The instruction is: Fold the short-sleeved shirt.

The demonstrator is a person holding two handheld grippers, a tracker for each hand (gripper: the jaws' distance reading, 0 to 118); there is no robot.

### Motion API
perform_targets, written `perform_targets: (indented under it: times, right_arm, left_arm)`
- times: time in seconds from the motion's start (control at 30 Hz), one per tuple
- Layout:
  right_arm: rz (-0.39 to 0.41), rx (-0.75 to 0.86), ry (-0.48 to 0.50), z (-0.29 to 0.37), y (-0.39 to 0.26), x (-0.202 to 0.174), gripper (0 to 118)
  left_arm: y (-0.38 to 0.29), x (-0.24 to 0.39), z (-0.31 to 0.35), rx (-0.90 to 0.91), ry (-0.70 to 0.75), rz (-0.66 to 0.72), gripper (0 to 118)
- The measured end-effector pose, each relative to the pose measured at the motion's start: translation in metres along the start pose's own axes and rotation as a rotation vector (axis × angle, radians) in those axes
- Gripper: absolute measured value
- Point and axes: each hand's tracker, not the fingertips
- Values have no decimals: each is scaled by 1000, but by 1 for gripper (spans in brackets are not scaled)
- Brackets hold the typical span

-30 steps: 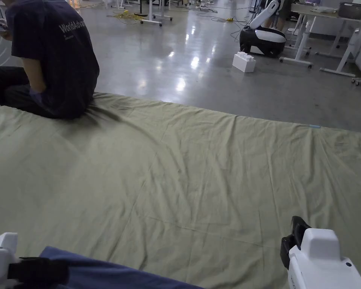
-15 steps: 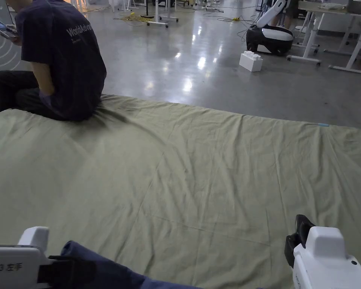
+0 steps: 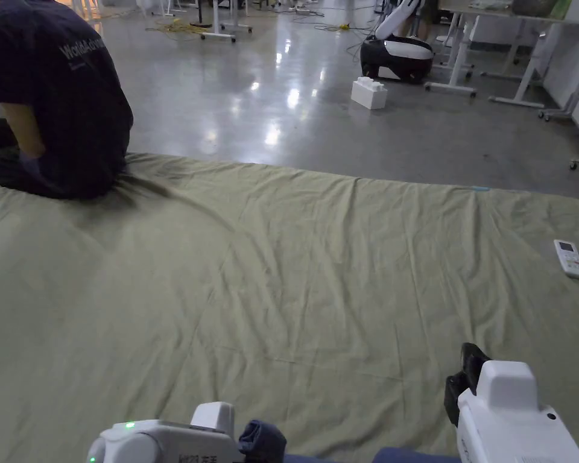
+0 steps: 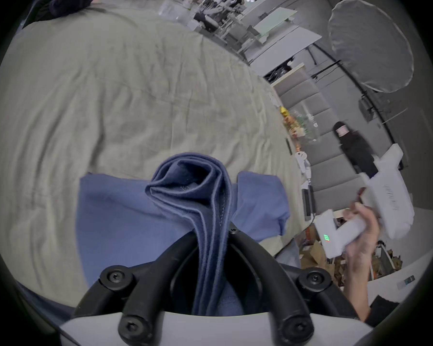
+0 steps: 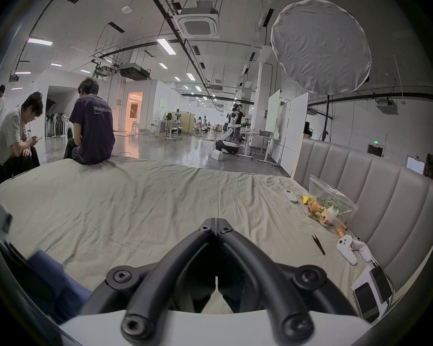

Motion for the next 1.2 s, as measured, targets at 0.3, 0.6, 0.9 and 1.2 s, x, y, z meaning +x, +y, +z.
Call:
perform_targets:
  times: [0.3,0.6,0.9,1.2]
  right_arm:
    - [-2,-21,-22,3,-6,11,0]
    - [6,-31,-20,2,-8,10,0]
    - [-2,-32,-20,8,0,13,0]
    - [-10,-46,-16,4,-11,14,0]
  left_arm:
    - [-10,12,-60,-47,108,34,8]
    - [-6,11,-49,3,132,23,68]
    - [8,5,26,137,73,16,66]
    - [-17,7,-42,-9,49,25,18]
